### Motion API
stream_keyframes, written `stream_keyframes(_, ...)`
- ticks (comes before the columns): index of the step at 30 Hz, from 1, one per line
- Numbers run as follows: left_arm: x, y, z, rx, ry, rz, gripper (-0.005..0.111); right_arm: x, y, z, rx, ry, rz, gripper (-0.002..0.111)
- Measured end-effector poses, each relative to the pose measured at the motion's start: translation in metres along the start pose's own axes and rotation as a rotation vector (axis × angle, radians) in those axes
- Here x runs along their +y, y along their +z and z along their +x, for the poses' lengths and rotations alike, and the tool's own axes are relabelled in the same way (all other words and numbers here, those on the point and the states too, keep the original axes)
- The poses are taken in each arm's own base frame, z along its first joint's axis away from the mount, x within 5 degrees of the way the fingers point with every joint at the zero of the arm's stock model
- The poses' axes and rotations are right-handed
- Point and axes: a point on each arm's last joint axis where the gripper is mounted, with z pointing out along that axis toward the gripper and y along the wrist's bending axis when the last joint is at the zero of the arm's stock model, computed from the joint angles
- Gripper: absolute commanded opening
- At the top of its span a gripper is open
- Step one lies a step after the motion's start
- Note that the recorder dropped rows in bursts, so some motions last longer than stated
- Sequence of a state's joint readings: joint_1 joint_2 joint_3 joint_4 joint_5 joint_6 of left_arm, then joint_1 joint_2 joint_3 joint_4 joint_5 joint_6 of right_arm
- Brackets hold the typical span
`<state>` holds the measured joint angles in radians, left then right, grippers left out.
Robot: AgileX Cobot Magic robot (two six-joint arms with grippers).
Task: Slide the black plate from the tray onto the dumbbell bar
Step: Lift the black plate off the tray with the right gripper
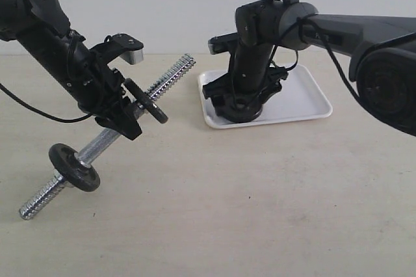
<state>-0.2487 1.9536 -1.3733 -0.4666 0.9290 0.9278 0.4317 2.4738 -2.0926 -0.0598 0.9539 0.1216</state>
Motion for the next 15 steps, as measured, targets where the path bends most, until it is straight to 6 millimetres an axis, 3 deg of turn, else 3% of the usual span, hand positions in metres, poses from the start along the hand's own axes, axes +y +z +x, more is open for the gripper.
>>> stream_keyframes(9, 0.0, 0.0, 0.0, 0.003, -0.001, -0.003, 0.004, -0.033, -0.004, 0.001, 0.04, 0.053, -0.108, 0.0)
stream_keyframes(15, 0.0, 0.0, 0.0, 0.003, -0.001, -0.003, 0.004, -0.044, -0.006, 0.0, 0.032, 0.072, -0.203, 0.0)
